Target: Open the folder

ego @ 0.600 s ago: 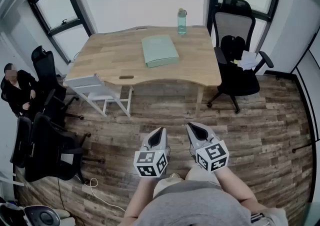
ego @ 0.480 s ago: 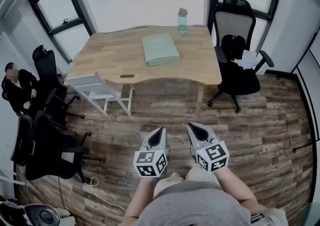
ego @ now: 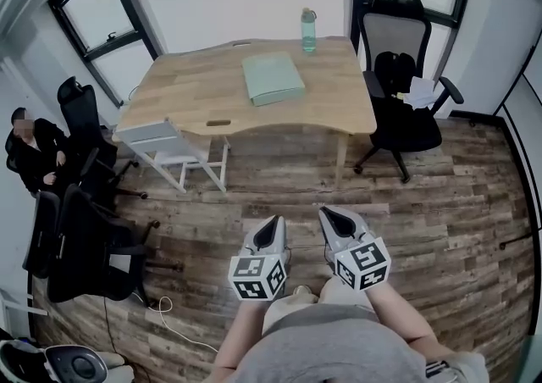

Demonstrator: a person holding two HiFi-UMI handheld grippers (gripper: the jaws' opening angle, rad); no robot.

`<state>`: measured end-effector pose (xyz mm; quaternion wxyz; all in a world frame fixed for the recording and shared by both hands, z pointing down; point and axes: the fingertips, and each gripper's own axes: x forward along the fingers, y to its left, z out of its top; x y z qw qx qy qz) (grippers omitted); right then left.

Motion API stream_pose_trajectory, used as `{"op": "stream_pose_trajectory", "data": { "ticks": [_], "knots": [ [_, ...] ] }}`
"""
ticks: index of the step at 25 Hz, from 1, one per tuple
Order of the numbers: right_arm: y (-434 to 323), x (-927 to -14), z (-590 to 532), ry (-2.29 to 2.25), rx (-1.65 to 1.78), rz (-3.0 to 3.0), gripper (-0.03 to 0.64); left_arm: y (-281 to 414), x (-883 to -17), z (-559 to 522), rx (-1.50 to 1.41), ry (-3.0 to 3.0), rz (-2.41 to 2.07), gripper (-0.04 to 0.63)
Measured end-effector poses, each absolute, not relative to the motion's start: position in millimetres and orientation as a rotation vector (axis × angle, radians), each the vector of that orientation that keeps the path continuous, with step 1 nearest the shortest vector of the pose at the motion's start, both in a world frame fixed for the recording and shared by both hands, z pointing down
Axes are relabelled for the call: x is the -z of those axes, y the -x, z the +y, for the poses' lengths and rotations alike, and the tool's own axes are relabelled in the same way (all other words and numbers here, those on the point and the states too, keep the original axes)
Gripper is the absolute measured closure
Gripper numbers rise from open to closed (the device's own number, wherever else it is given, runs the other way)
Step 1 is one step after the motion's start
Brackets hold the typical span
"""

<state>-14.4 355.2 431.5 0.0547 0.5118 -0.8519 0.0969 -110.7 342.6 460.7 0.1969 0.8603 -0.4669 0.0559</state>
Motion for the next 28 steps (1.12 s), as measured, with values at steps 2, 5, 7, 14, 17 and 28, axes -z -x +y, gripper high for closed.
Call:
{"op": "stream_pose_trajectory", "data": {
  "ticks": [2,5,7,14,17,28],
  "knots": [
    [18.7,-430.9,357.7,-1.561,-0.323,-2.602,0.618,113.4,-460.7,344.9,-0.163,-2.416,-1.303,0.592],
    [25.0,-429.8,359.4,-1.570,-0.325,-2.608,0.618,118.7,-460.8,345.9,-0.165,-2.423,-1.301,0.592],
    [27.2,-429.4,359.5,-1.572,-0.316,-2.607,0.618,121.3,-460.2,345.2,-0.158,-2.427,-1.298,0.592],
    [36.2,-430.2,356.5,-1.550,-0.311,-2.599,0.618,130.1,-461.4,337.5,-0.150,-2.427,-1.298,0.592],
    [37.0,-428.2,353.6,-1.540,-0.312,-2.603,0.618,128.9,-461.9,334.3,-0.141,-2.422,-1.289,0.592],
    [19.4,-435.4,312.7,-1.526,-0.332,-2.615,0.618,112.1,-469.4,291.4,-0.166,-2.418,-1.282,0.592]
  ]
}}
